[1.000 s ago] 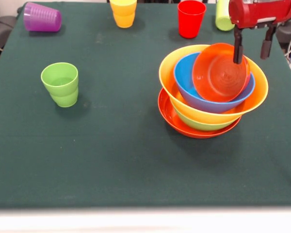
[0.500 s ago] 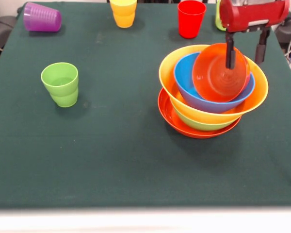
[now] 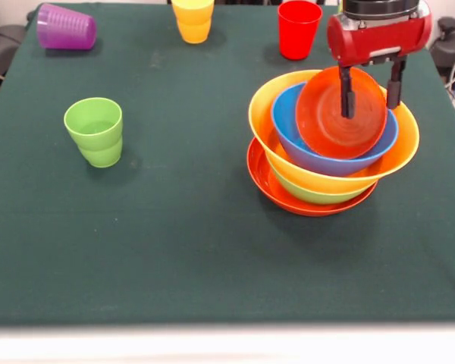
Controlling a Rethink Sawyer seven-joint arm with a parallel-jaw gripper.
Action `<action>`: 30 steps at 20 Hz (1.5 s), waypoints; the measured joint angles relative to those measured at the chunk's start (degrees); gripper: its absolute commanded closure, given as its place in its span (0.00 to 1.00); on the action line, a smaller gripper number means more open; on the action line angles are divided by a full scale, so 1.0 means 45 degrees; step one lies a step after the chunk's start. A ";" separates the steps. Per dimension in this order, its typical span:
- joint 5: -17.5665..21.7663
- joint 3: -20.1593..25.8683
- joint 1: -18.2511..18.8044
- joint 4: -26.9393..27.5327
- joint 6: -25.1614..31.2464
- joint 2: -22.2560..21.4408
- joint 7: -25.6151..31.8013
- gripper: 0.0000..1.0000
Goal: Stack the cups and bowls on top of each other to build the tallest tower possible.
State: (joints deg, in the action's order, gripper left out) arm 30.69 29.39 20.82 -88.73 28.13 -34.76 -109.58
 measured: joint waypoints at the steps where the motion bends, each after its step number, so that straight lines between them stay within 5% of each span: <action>1: 0.0001 -0.0037 -0.0106 -0.0071 0.0000 -0.0050 0.0000 0.00; 13: -0.0185 -0.0970 -0.2414 -0.0756 0.0148 -0.1174 0.0000 0.00; 30: -0.1120 -0.2553 -0.4317 0.0129 0.4532 -0.1726 0.0000 0.00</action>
State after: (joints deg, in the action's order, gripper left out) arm 25.65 17.91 1.39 -88.15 48.52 -42.53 -109.58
